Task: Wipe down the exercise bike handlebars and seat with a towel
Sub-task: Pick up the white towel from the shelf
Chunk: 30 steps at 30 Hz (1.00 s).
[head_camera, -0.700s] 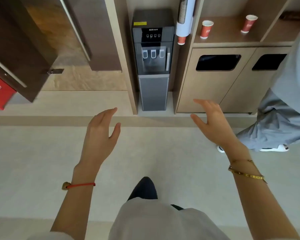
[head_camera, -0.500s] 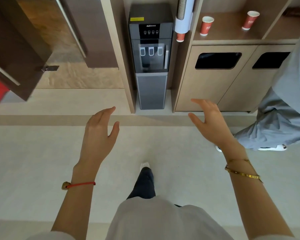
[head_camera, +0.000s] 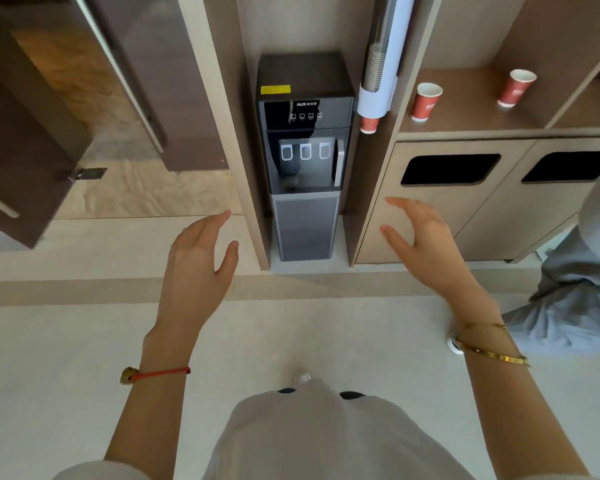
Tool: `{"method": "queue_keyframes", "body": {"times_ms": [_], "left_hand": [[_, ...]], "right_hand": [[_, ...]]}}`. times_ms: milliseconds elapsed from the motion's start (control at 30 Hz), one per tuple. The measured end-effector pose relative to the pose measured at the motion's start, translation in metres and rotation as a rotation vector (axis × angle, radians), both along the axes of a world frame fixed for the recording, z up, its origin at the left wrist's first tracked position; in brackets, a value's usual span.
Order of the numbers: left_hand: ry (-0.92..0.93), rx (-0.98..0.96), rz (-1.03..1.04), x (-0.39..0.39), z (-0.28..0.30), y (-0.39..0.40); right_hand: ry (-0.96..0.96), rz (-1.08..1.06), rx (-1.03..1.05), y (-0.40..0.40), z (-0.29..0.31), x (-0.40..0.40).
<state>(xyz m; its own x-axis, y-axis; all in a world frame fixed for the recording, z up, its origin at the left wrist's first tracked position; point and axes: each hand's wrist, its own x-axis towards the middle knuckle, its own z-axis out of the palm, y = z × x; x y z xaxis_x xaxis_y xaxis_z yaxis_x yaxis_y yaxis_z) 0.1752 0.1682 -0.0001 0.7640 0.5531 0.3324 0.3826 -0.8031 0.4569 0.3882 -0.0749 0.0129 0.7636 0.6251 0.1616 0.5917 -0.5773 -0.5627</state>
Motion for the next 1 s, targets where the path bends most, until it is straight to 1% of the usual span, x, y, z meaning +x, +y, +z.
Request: {"method": "queue_keyframes", "body": {"times_ms": [233,400,533,667,800,867,1000], "left_hand": [[0.061,0.016,-0.059,0.065,0.011,0.05],[0.029,0.003,-0.098,0.128,0.021,0.078],[0.02,0.018,-0.097,0.183,0.033,0.099],[-0.086,0.108,-0.082,0.244,0.063,0.125],[-0.195,0.212,-0.025,0.302,0.101,0.156],[-0.221,0.255,0.007,0.329,0.12,0.171],[-0.264,0.282,0.045,0.374,0.154,0.198]], "right_hand": [[0.057,-0.049,0.018,0.047,-0.001,0.044],[0.028,-0.085,0.022,0.076,0.003,0.093],[-0.003,-0.046,0.076,0.1,0.016,0.142],[-0.092,-0.016,0.127,0.129,0.045,0.202],[-0.171,0.04,0.237,0.161,0.092,0.261],[-0.233,0.096,0.257,0.177,0.117,0.288],[-0.327,0.178,0.284,0.211,0.162,0.335]]}}
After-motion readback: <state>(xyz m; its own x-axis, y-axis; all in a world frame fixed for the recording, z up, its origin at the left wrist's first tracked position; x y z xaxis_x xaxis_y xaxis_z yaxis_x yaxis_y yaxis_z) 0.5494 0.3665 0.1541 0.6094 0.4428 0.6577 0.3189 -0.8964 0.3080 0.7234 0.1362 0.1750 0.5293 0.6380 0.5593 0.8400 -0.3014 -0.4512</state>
